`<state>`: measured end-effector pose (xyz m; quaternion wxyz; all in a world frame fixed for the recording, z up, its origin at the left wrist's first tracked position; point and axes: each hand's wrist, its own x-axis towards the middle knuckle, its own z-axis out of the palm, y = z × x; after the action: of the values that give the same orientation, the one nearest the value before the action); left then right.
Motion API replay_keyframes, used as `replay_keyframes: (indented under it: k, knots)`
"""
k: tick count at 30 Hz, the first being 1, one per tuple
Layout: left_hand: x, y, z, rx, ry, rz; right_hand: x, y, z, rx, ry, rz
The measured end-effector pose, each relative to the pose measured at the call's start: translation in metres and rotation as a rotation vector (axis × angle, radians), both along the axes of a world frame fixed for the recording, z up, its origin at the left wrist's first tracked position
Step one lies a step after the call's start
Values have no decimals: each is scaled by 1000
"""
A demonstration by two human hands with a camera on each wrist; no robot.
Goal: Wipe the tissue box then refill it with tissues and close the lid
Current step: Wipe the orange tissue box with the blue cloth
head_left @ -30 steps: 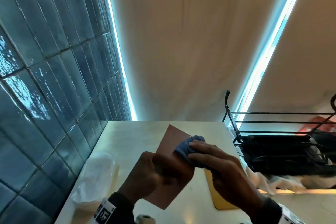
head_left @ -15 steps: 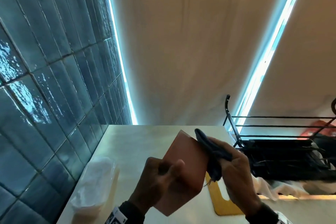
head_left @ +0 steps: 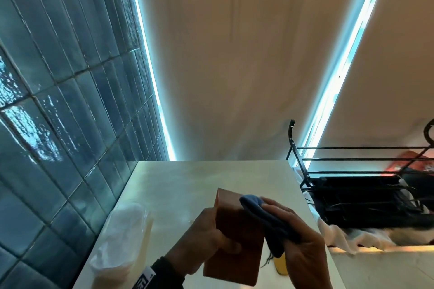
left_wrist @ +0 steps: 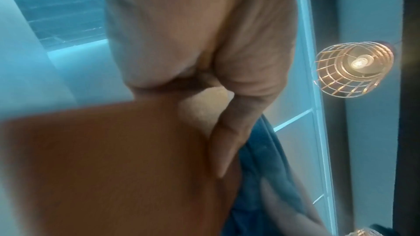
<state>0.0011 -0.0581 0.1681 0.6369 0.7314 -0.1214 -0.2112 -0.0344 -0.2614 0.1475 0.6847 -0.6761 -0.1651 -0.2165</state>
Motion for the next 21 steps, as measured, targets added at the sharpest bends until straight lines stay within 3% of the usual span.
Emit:
replay_keyframes:
  k: [5, 8, 12, 17, 21]
  knots:
    - [-5, 3, -9, 119, -137, 20, 6, -16, 4, 322, 247, -11]
    - [-9, 8, -10, 78, -219, 49, 23, -38, 21, 309, 306, -88]
    - [-15, 12, -11, 80, -278, 31, 53, -51, 36, -62, 148, -80]
    - [-16, 8, 5, 68, -365, 24, 58, -16, 31, -521, -17, -83]
    - [-8, 20, 5, 90, -443, 79, 17, 26, 17, -725, -251, 378]
